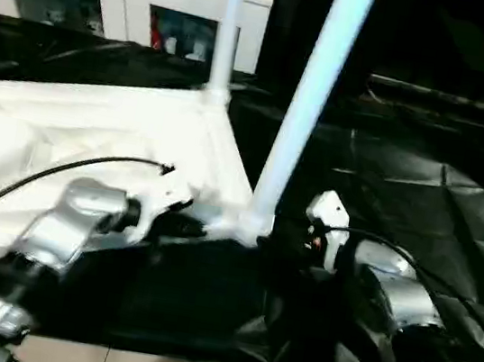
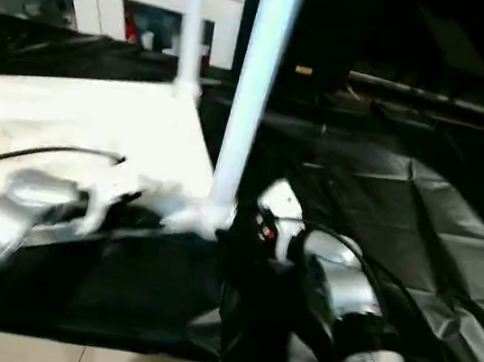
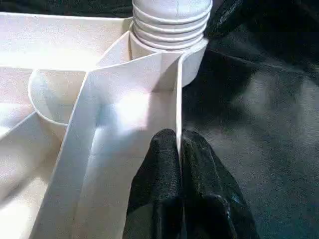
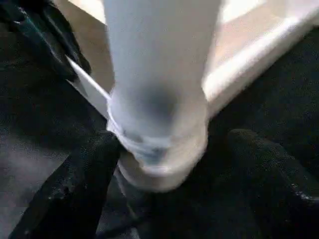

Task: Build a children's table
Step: Rotate leg to tighten

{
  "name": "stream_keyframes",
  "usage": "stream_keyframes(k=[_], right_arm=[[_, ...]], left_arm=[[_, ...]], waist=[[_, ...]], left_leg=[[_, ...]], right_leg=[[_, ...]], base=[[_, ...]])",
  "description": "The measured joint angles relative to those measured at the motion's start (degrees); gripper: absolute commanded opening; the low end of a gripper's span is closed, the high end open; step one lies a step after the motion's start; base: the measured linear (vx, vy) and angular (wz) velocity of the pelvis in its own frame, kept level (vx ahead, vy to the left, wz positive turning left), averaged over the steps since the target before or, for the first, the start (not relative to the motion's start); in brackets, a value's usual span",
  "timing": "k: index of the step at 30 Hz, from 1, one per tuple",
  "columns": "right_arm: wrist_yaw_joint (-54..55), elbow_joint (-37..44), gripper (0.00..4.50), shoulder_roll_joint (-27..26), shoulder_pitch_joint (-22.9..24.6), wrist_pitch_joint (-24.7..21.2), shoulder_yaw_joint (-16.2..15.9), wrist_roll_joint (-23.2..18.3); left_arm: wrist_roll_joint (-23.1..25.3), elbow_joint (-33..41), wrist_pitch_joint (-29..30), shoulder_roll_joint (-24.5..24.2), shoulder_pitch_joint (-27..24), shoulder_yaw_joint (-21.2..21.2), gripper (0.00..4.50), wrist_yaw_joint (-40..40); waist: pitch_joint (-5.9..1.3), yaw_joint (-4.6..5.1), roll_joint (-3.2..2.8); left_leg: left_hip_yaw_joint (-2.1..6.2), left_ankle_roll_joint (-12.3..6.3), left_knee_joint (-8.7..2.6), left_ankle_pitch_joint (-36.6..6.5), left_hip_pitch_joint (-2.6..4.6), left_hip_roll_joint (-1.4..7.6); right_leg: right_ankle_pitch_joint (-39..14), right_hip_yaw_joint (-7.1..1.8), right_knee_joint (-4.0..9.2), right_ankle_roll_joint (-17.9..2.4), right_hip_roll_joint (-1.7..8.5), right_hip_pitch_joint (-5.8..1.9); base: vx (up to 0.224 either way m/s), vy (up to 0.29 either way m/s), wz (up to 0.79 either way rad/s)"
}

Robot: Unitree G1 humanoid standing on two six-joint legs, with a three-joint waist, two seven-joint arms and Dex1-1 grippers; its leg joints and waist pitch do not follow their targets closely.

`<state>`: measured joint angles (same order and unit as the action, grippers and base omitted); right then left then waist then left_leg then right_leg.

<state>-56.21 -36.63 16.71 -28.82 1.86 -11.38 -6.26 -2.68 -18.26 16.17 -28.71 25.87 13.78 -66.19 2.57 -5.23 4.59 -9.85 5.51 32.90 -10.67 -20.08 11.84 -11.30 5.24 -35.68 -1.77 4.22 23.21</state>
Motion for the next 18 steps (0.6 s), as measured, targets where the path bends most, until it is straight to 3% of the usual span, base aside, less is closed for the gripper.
stream_keyframes(k=[13, 18], right_arm=[[-1.6, 1.4, 3.81, -2.6, 0.0, -1.4, -0.4, -0.4], [-1.2, 1.3, 3.37, -3.1, 0.0, -1.4, -0.1, -0.9]], left_arm=[[-0.1, 1.3, 0.5, 0.2, -0.7, 0.3, 0.0, -1.1], [-0.1, 1.5, 0.5, 0.3, -0.8, 0.5, 0.0, -1.1]], waist=[[0.01, -0.28, -0.02], [0.01, -0.49, -0.05]], left_leg=[[-0.02, -0.01, 0.01, 0.0, 0.02, -0.03], [-0.03, 0.0, 0.02, 0.0, 0.02, -0.02]], right_leg=[[0.0, 0.01, -0.02, 0.0, 0.07, -0.04], [0.0, 0.01, -0.05, 0.0, 0.08, -0.04]], base=[[0.0, 0.0, 0.0], [0.0, 0.0, 0.0]])
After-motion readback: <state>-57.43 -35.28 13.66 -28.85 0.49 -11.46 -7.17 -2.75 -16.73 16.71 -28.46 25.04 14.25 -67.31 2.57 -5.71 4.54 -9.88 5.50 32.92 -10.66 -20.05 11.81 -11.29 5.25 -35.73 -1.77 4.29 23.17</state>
